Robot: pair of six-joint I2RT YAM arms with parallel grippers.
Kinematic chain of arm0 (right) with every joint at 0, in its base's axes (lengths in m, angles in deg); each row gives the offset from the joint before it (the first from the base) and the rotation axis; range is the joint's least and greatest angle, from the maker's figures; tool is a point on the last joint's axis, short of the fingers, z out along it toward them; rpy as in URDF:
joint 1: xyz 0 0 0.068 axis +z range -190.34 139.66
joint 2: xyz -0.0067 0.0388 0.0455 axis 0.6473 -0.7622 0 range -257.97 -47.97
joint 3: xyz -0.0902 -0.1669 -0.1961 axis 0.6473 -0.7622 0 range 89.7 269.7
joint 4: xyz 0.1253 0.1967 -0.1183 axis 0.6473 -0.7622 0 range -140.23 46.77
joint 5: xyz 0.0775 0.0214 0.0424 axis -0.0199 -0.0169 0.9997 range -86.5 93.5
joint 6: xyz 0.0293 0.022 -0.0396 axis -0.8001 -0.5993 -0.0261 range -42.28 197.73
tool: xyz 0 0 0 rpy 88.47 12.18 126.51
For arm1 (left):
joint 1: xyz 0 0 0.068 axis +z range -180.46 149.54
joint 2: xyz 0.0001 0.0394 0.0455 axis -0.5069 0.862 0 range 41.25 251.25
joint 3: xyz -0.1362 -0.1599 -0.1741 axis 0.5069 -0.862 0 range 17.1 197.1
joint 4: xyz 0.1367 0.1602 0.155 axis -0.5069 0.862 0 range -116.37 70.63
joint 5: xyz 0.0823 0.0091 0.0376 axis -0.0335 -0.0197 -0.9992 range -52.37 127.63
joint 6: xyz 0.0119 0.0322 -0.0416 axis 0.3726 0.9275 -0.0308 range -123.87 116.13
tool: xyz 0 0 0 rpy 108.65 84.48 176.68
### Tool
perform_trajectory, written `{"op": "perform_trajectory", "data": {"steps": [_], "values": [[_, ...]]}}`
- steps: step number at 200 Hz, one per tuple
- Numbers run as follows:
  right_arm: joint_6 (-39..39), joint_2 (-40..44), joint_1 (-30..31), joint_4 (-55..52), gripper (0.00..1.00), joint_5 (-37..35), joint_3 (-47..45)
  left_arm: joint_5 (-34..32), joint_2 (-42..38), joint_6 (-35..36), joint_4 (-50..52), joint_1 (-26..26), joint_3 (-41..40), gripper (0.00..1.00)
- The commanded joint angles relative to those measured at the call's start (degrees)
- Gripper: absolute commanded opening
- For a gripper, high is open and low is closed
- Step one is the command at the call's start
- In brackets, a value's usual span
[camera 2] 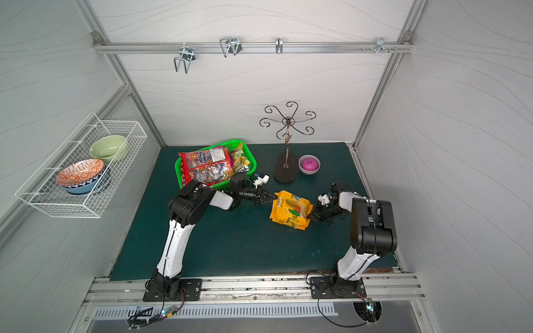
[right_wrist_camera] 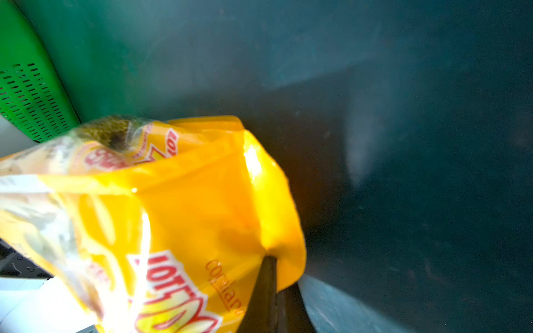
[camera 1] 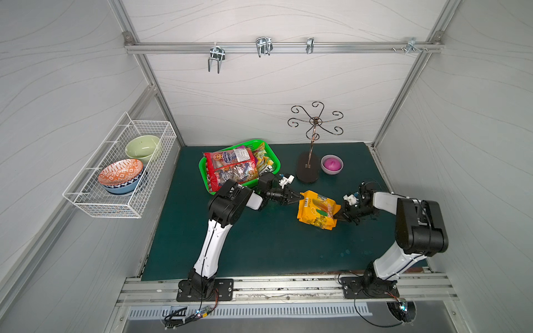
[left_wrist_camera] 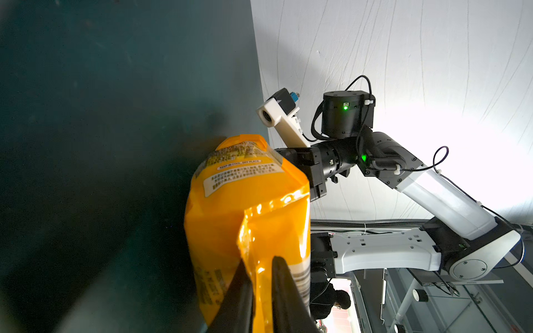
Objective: Put the candies in the basket
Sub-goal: Pick up the candy at the center of the board.
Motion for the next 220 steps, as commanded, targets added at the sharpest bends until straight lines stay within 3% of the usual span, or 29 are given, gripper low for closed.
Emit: {"op": "perform_trajectory", "data": {"steps": [1, 18, 93, 161, 193, 220], "values": [[-0.41, 1.6, -0.26, 2.6, 0.0, 0.85, -0.79, 1.98, -1.28, 1.12, 4.11, -1.25, 2.58, 0.13], [-0.48, 2.25, -0.22, 2.69, 0.0, 1.28, -0.87, 2.07, -2.07, 1.27, 3.8, -1.22, 2.37, 0.0], [-2.01, 14.64, 1.25, 2.38, 0.0, 3.79, 0.74, 1.98, -11.12, 4.02, 12.56, 2.19, 3.74, 0.0], [-3.31, 19.02, 11.31, 0.76, 0.0, 1.88, 13.87, 2.56, -25.08, 27.15, 54.06, 8.89, 11.89, 0.0], [-2.19, 16.08, 17.32, 1.76, 0.0, -0.36, 22.64, -0.49, -28.72, 43.48, 77.9, 13.21, 19.18, 0.0], [-0.56, 11.71, 22.61, 1.86, 0.0, -3.69, 29.97, -4.58, -31.94, 48.04, 84.51, 16.93, 21.46, 0.0]]}}
